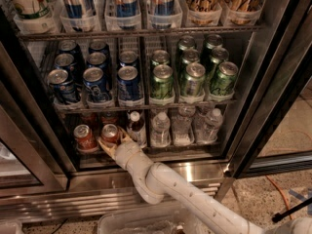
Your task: Pick coke can from bottom shelf of fridge
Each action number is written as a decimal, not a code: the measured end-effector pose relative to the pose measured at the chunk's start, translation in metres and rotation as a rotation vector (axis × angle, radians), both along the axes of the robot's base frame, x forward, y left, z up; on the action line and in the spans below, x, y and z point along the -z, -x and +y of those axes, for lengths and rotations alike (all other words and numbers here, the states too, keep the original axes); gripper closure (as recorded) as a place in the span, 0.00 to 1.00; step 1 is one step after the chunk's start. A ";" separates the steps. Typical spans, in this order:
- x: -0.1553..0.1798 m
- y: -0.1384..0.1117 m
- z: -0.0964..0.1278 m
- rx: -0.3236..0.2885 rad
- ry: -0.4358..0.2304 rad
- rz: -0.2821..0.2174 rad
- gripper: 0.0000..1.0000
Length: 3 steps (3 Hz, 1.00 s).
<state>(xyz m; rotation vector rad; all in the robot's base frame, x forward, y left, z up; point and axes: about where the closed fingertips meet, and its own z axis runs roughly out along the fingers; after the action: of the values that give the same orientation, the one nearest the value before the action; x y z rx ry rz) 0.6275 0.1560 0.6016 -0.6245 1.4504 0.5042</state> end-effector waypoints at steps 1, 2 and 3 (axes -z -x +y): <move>-0.007 0.004 -0.001 -0.009 0.000 -0.015 1.00; -0.032 0.017 -0.003 -0.051 0.011 -0.057 1.00; -0.054 0.027 -0.004 -0.092 0.026 -0.098 1.00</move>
Offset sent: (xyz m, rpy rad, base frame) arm -0.0355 -0.0073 0.0669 -0.0281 -0.1171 0.1089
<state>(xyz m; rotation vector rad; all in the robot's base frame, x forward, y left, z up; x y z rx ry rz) 0.6000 0.1517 0.6556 -0.7293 1.3419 0.5197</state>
